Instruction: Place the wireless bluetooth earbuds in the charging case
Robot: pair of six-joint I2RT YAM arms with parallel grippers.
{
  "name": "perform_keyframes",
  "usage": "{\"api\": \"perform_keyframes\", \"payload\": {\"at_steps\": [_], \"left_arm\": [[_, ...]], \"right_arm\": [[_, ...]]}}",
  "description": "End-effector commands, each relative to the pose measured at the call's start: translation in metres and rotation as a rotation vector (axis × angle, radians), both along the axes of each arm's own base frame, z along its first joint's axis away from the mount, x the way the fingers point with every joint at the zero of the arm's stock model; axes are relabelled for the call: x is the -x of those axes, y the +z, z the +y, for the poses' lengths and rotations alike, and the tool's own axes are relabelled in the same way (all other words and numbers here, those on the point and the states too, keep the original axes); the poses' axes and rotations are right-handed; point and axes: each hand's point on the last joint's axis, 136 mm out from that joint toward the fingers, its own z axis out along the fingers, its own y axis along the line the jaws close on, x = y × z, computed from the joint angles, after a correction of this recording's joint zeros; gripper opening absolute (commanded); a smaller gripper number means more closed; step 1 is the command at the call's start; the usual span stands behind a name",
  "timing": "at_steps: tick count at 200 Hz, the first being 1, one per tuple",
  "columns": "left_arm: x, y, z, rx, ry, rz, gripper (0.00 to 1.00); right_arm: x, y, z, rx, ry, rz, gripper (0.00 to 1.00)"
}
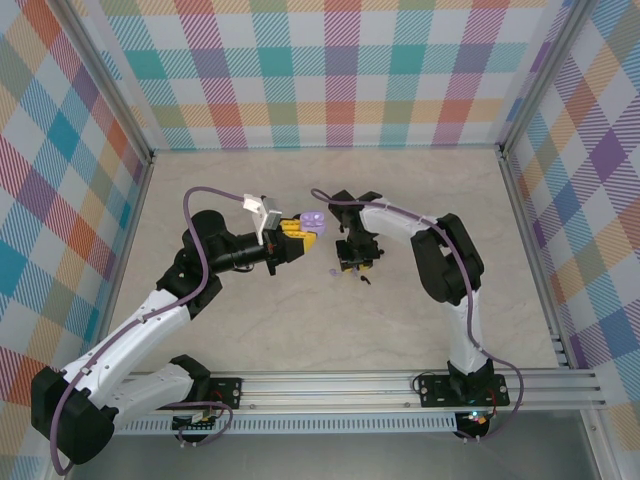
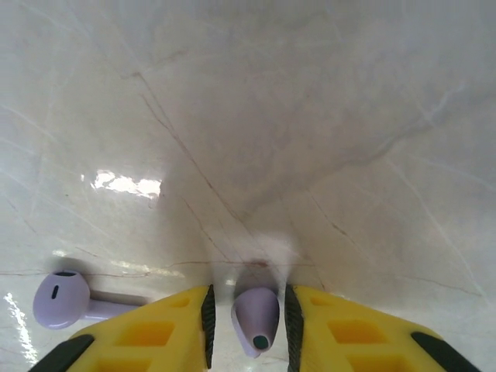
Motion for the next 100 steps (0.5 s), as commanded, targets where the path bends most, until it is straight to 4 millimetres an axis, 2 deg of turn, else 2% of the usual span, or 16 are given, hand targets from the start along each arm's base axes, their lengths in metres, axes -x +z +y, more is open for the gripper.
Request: {"api": "perform_keyframes", "payload": {"at_steps": [1, 100], "left_arm": [[0.006, 0.006, -0.003, 0.014, -0.02, -0.035, 0.14], [0.008, 0.009, -0.002, 0.012, -0.023, -0.029, 0.14]], "right_arm": [[-0.002, 0.0, 0.0, 0.028, 0.071, 0.004, 0.34], [0.009, -0.005, -0.002, 0.063, 0.11, 0.055, 0.34]]}}
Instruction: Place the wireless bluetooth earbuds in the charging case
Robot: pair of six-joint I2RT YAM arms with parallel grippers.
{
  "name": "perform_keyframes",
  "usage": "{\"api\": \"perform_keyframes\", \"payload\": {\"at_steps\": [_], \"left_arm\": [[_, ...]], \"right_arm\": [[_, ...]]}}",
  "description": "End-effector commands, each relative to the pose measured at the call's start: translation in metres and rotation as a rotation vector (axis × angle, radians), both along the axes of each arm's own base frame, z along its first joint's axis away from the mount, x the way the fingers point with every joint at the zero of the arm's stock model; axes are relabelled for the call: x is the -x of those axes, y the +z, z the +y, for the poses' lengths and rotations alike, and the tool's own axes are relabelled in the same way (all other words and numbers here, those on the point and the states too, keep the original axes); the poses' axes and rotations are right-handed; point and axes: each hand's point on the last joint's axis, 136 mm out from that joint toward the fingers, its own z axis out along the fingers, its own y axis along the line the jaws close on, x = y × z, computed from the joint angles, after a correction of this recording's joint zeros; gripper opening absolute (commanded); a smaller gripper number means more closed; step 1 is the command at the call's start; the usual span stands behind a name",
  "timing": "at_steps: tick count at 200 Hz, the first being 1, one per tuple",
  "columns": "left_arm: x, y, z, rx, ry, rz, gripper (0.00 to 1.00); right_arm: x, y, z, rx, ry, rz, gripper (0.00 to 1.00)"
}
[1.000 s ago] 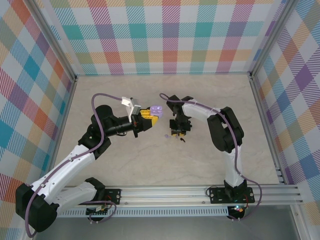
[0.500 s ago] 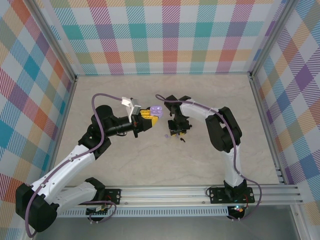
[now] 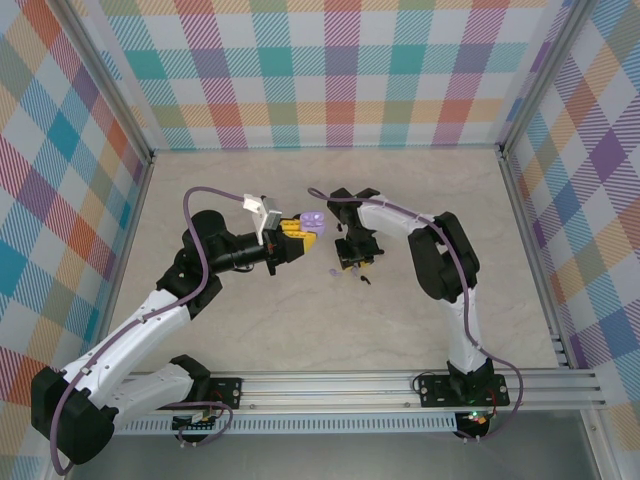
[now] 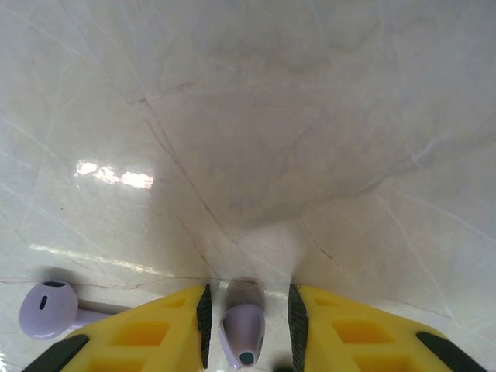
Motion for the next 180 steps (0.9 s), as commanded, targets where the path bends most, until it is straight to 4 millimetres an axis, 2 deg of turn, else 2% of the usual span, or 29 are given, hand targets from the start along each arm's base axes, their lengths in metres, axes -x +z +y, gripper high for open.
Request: {"api": "perform_keyframes", "payload": {"at_steps": [1, 81, 180], "left_arm": [[0.008, 0.009, -0.002, 0.011, -0.024, -0.029, 0.14], [0.008, 0.005, 0.0, 0.0, -0.011, -0.035, 0.14], [0.008, 0.004, -0.001, 0.004, -0.012, -0.034, 0.14]], "right_arm": [[0.012, -0.005, -0.002, 0.032, 0.03, 0.05, 0.34], [0.02, -0.012, -0.006, 0.062, 0.023, 0.082, 0.31], [0.024, -0.003, -0.001, 0.036, 0.034, 0.092, 0.34]]}}
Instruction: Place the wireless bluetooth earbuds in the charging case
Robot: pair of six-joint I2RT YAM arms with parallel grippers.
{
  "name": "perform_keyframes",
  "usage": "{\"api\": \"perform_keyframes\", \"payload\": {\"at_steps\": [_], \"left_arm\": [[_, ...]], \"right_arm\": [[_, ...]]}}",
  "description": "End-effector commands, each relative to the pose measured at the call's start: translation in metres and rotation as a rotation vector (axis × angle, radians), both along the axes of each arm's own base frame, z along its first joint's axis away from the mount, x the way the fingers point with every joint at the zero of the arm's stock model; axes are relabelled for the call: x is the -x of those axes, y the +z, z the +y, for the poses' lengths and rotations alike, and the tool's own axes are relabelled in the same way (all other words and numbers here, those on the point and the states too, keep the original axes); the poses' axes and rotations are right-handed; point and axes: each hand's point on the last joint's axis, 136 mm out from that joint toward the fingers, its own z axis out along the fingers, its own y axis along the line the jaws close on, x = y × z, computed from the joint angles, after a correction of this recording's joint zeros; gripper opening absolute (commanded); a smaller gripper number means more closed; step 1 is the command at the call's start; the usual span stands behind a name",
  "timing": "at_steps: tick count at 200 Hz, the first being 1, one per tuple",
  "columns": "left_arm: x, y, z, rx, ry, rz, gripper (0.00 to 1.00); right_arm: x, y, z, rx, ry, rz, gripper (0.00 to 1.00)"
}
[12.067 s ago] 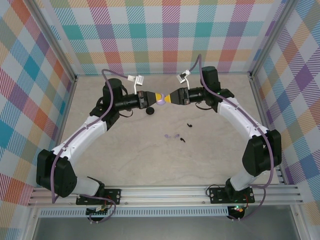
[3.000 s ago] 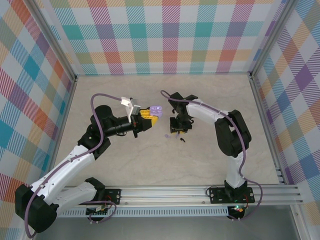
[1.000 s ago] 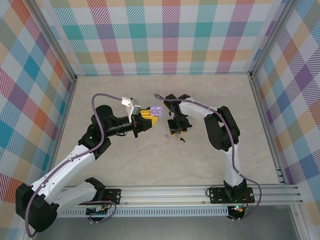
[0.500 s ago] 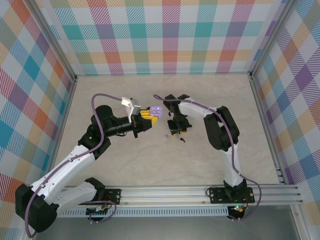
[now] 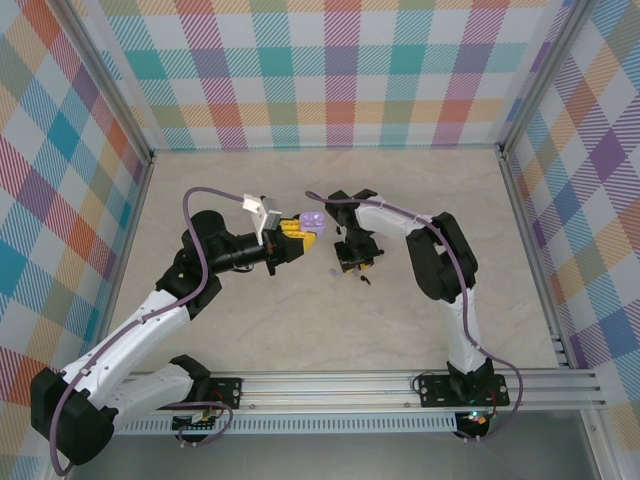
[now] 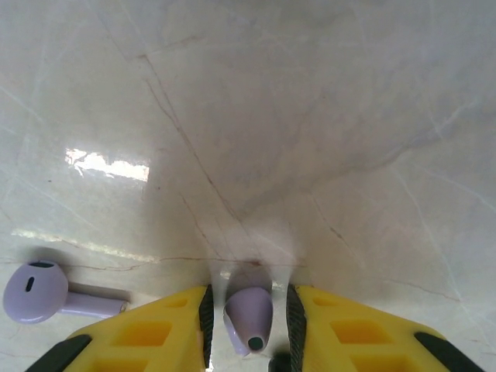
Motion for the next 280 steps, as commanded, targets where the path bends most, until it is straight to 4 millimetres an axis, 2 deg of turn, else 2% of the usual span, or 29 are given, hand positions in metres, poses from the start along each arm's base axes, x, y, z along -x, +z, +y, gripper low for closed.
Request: {"api": "perform_keyframes", "payload": {"at_steps": [1, 68, 130, 200, 280], "left_arm": [[0.008, 0.005, -0.002, 0.008, -0.019, -0.032, 0.14], [0.009, 0.005, -0.001, 0.011, -0.019, -0.034, 0.14], [0.009, 0.006, -0.001, 0.013, -0.019, -0.035, 0.14], [0.009, 0.006, -0.001, 0.014, -0.018, -0.037, 0.14], [0.01, 0.005, -0.001, 0.016, -0.02, -0.038, 0.14]], "right_arm": [[0.014, -0.003, 0.0, 0.011, 0.012, 0.061, 0.33], [0.005, -0.012, 0.0, 0.038, -0.034, 0.031, 0.31], [-0.004, -0.004, 0.008, 0.0, -0.041, -0.01, 0.33], [-0.006, 0.0, 0.006, 0.005, -0.03, -0.032, 0.28], [-0.009, 0.0, 0.005, 0.016, -0.026, -0.042, 0.31]]}}
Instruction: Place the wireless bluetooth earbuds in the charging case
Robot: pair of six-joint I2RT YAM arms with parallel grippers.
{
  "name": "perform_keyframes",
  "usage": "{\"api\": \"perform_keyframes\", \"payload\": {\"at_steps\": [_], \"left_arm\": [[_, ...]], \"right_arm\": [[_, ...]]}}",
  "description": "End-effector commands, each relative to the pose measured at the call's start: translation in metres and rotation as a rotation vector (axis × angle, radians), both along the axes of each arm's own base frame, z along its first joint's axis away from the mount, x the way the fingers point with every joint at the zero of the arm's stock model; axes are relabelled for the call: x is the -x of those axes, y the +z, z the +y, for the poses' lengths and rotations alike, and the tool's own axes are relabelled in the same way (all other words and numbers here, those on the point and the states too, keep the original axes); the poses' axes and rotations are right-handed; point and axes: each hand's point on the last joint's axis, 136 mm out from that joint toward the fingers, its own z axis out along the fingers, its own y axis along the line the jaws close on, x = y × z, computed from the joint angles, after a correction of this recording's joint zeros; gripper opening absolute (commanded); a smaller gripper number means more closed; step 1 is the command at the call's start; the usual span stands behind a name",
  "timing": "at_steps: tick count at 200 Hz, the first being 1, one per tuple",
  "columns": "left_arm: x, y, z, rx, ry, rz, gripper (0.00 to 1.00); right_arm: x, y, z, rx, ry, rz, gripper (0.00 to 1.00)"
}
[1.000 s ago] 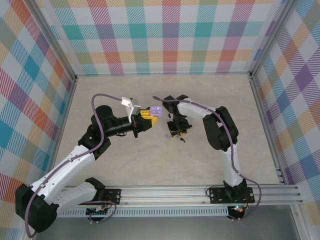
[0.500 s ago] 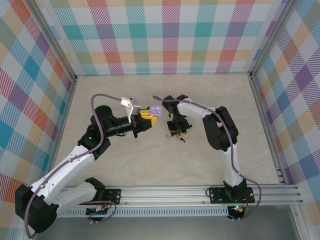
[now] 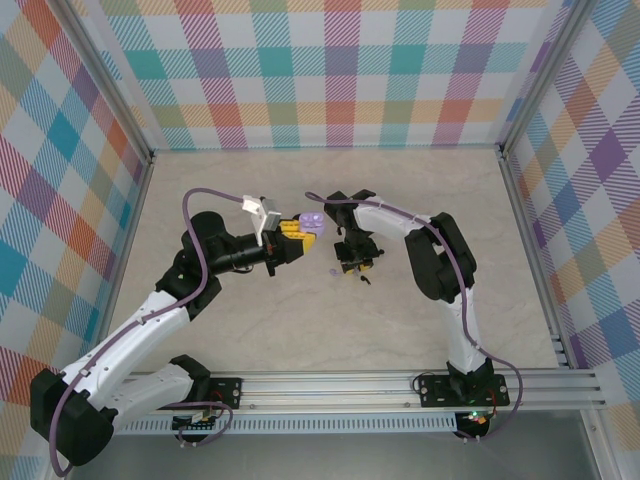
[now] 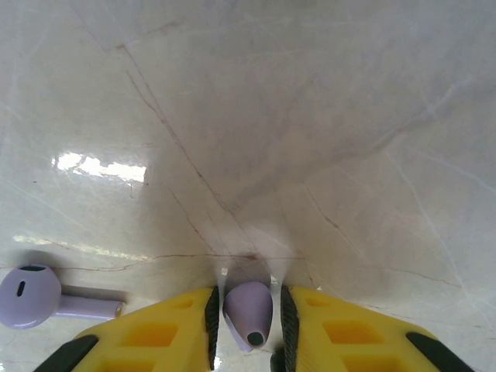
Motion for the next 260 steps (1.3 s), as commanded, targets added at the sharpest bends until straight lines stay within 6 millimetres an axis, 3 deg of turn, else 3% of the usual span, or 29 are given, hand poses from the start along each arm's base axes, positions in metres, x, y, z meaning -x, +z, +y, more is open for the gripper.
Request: {"api": "perform_keyframes", "payload": {"at_steps": [1, 47, 103, 153, 201, 260], "left_arm": [[0.009, 0.007, -0.001, 0.017, -0.02, -0.039, 0.14], [0.008, 0.008, -0.002, 0.017, -0.019, -0.039, 0.14], [0.008, 0.007, -0.002, 0.017, -0.017, -0.035, 0.14], [0.008, 0.006, -0.001, 0.015, -0.014, -0.03, 0.14], [0.001, 0.002, -0.002, 0.013, 0.01, 0.008, 0.14], [-0.028, -0.029, -0.006, -0.03, 0.102, 0.138, 0.15]], "right_arm": [[-0.008, 0.0, 0.006, -0.006, 0.013, -0.034, 0.31], [-0.011, 0.005, 0.009, -0.019, 0.023, -0.048, 0.29], [-0.01, 0.002, 0.008, -0.015, 0.015, -0.046, 0.18], [-0.009, 0.006, 0.002, -0.032, -0.008, -0.042, 0.17], [-0.011, 0.015, 0.001, -0.179, -0.09, -0.036, 0.16], [-0.017, 0.027, -0.007, -0.416, -0.228, -0.009, 0.17]]}}
